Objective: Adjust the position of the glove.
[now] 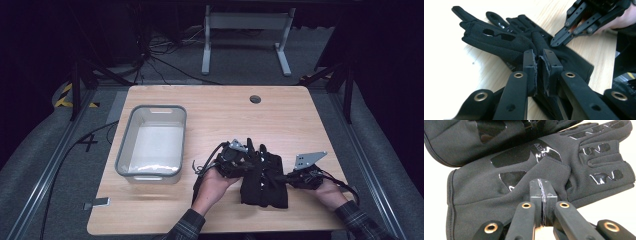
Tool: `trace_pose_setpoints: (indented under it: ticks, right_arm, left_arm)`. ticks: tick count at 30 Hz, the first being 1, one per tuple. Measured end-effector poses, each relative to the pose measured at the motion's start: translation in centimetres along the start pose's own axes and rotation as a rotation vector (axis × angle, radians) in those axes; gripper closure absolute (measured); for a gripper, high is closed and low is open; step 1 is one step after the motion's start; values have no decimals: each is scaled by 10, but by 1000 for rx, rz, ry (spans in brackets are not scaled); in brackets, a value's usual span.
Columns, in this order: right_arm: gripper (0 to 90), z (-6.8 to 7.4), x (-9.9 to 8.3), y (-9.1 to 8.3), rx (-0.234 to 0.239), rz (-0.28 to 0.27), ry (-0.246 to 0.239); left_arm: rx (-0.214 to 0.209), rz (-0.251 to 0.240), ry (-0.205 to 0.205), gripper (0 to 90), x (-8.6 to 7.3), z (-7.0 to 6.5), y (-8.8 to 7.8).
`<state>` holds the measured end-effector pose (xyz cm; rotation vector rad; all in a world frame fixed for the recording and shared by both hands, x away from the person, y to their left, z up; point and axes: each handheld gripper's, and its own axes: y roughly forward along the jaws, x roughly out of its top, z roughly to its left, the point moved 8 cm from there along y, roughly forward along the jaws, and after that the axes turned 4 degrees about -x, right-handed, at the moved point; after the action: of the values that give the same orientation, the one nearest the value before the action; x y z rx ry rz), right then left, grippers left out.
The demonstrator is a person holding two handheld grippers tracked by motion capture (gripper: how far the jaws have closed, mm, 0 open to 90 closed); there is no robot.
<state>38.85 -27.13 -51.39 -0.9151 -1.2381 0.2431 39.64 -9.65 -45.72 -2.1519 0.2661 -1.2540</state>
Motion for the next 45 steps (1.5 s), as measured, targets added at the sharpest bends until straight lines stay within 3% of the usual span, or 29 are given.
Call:
trace_pose_setpoints:
  ticks: [20, 29, 35, 45]
  right_arm:
    - [900, 1, 8, 7, -8, 6, -28]
    - [900, -5, 4, -10, -37, -17, -10]
    - [900, -13, -3, -21, -66, -26, 13]
    - [900, -23, -4, -36, -104, -46, 27]
  left_arm:
    - [-5, 29, 56, 809, 22, -13, 37]
    - [-4, 42, 70, 802, 24, -17, 48]
    - [-27, 41, 85, 794, 27, -23, 53]
    - [-54, -6, 129, 755, 40, -40, 51]
